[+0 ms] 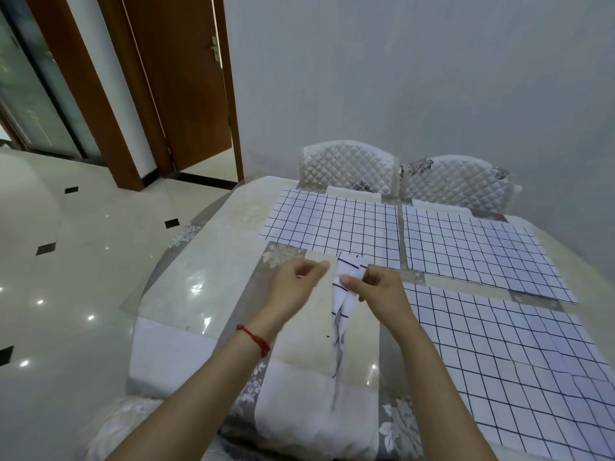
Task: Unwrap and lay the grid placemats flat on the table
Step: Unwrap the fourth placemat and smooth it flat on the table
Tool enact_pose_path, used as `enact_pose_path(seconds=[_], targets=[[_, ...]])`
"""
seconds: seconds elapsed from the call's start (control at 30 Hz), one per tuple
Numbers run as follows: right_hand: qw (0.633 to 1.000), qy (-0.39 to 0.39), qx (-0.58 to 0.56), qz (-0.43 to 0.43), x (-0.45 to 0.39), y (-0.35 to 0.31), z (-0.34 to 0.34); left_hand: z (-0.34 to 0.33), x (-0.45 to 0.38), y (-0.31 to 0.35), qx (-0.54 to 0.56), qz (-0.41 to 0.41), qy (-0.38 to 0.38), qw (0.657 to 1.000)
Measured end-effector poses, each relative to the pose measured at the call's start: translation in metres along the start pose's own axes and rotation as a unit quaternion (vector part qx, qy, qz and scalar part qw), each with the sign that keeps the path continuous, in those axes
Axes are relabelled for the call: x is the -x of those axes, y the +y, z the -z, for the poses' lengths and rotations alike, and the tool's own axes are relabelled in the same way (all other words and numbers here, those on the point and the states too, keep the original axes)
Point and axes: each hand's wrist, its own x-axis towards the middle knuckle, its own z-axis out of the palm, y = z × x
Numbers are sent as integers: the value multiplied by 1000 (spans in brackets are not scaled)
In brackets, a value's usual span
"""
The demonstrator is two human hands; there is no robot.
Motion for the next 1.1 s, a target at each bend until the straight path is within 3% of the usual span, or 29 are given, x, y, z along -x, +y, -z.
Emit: enact_pose_path(seconds=[0.07, 0.13, 0.37, 0.47, 0.63, 0.8, 0.93, 1.1], targets=[[1000, -12, -5, 4, 2, -1, -5, -10, 8, -1, 78, 47, -68, 994], [1000, -10, -3, 2, 5, -1, -8, -11, 10, -3, 118, 62, -87, 987], [1000, 14, -24, -6, 5, 1, -10, -2, 11, -11, 134, 8, -145, 980], [999, 12, -30, -1, 7, 0, -13, -5, 12, -14, 124, 4, -106, 987], [998, 42, -39, -5, 5, 7, 0, 12, -2, -20, 125, 56, 29, 990], [986, 159, -46, -16, -2, 18, 33, 60, -22, -25, 112, 59, 134, 983], [975, 220, -26, -14, -4, 18, 48, 89, -31, -22, 76, 39, 160, 983], [969, 245, -28, -4, -8, 14, 57, 112, -37, -26, 46, 37, 135, 989]])
